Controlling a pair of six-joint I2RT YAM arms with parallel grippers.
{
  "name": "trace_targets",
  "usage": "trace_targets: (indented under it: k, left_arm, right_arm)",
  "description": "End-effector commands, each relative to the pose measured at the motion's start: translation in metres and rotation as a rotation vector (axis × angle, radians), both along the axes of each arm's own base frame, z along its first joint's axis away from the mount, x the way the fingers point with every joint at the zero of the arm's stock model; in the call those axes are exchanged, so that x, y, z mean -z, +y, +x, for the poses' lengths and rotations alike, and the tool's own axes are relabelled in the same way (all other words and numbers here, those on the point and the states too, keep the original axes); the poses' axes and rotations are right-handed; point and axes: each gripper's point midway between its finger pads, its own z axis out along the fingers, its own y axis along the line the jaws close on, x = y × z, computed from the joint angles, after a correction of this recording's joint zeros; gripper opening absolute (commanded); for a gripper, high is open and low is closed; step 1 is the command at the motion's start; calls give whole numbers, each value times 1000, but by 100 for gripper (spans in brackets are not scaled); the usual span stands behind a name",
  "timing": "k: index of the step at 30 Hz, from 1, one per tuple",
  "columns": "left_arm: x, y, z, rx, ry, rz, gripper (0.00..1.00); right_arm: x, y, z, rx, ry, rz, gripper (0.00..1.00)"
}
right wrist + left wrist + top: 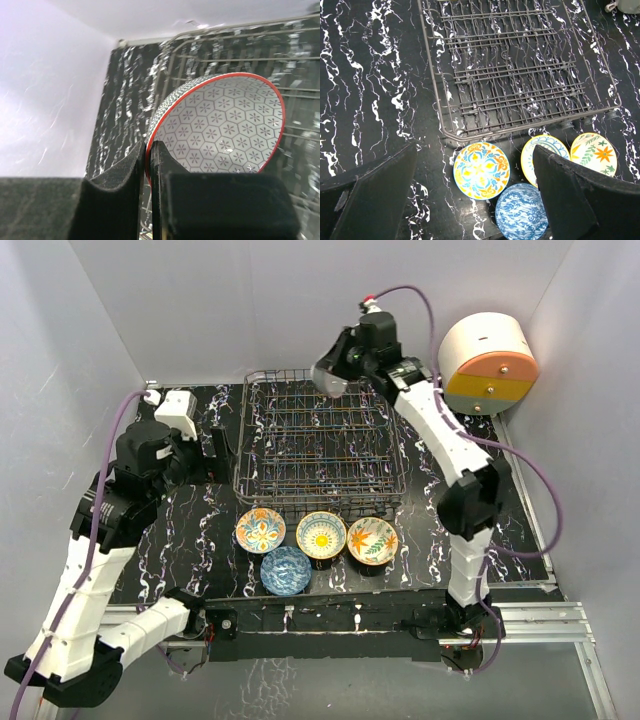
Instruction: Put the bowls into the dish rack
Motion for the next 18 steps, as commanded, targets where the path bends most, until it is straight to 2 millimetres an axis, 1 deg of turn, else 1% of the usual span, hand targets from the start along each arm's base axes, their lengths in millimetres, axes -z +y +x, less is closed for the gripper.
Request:
trace_targets:
  k: [1, 2, 3, 7, 10, 11, 14, 18]
  left_arm:
    - [-14, 10, -8, -34, -38, 1, 97]
    - [-13, 11, -9, -37, -38, 1, 97]
    - [-13, 12, -10, -39, -36, 1, 97]
    - [-11, 13, -14, -48, -28, -14, 97]
    - [-9, 14, -17, -53, -25, -26, 97]
    - [-9, 14, -17, -57, -24, -27, 97]
    - [-11, 17, -18, -70, -25, -23, 97]
    - [-11, 21, -20, -83, -29, -19, 97]
  right_arm:
    - [-60, 59, 7, -216, -225, 207, 8]
    - [-58, 68, 10, -246, -242, 236, 8]
    - [-61, 75, 15, -271, -282, 271, 8]
    - [-53, 102, 29, -366, -324, 395, 8]
    - [-41, 120, 42, -418, -316, 497, 8]
    - [-27, 126, 51, -419, -296, 522, 8]
    - [-10, 134, 64, -405, -274, 588, 8]
    - [7, 137, 77, -378, -285, 652, 8]
